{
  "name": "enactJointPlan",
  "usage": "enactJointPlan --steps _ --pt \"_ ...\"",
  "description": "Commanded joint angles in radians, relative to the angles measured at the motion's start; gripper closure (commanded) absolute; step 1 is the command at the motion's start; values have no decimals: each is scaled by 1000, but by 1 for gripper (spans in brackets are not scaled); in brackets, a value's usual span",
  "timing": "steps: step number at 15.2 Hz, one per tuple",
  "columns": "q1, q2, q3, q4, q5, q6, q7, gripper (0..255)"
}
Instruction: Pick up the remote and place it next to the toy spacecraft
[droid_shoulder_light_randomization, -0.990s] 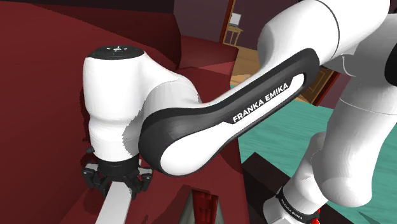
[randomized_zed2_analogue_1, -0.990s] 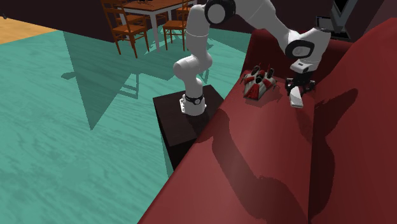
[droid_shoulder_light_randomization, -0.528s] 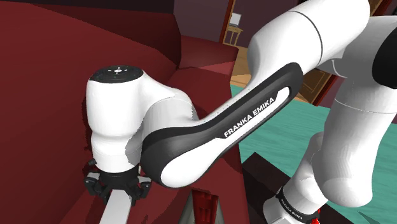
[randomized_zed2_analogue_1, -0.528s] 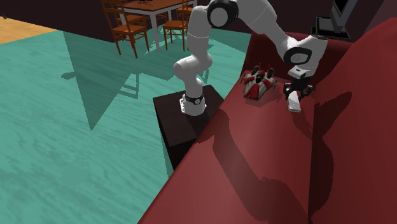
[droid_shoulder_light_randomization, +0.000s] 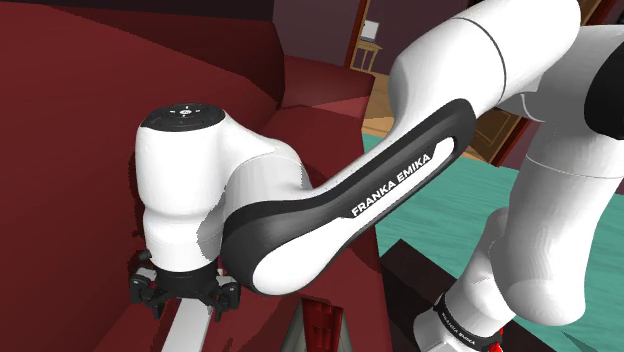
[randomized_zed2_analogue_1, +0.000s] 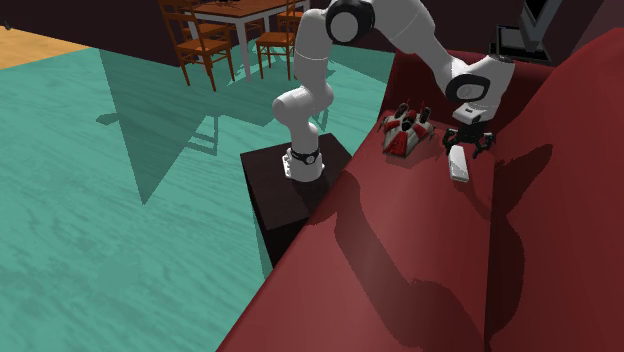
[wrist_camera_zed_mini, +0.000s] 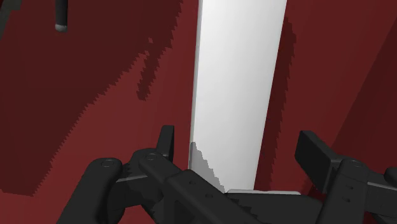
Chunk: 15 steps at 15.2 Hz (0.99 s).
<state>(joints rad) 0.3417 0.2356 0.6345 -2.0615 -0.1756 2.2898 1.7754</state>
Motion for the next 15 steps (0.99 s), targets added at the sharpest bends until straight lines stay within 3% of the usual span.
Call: enactJointPlan --steps 1,3,7,15 --pt "0 0 0 0 0 0 0 0" --pt "0 0 0 0 0 0 0 0" --pt "-22 -81 21 45 69 -108 -47 0" --pt "-22 -82 20 45 69 -108 -47 0"
